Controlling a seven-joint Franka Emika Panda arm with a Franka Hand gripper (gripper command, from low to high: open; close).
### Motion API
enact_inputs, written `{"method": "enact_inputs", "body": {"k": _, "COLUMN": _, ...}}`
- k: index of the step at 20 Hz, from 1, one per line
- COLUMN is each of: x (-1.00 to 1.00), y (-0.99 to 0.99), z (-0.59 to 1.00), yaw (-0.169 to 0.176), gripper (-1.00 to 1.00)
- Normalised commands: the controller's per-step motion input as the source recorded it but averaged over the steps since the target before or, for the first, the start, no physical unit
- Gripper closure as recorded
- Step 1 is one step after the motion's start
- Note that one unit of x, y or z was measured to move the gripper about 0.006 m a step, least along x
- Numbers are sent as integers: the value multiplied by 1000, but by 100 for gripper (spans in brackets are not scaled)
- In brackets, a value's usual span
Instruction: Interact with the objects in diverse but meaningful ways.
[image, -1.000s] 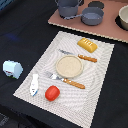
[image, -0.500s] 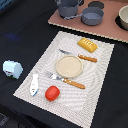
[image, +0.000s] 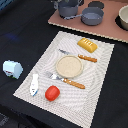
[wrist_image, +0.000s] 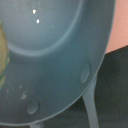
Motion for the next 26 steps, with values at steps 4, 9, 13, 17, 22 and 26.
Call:
{"method": "enact_inputs", "body": {"k": 4, "x": -199, "y": 0, "z": -291, "yaw": 0, "gripper": -100}}
{"method": "enact_inputs", "body": {"k": 9, "x": -67, "y": 0, "z": -186, "yaw": -4, "gripper": 100}}
{"method": "enact_inputs", "body": {"k": 13, "x": -42, "y": 0, "z": -217, "yaw": 0, "gripper": 100}}
{"method": "enact_inputs", "body": {"k": 17, "x": -101, "y": 0, "z": -225, "yaw": -1, "gripper": 100}}
{"method": "enact_inputs", "body": {"k": 22, "x": -190, "y": 0, "z": -206, "yaw": -3, "gripper": 100}}
{"method": "enact_inputs", "body": {"k": 26, "x": -219, "y": 0, "z": -57, "yaw": -13, "gripper": 100}}
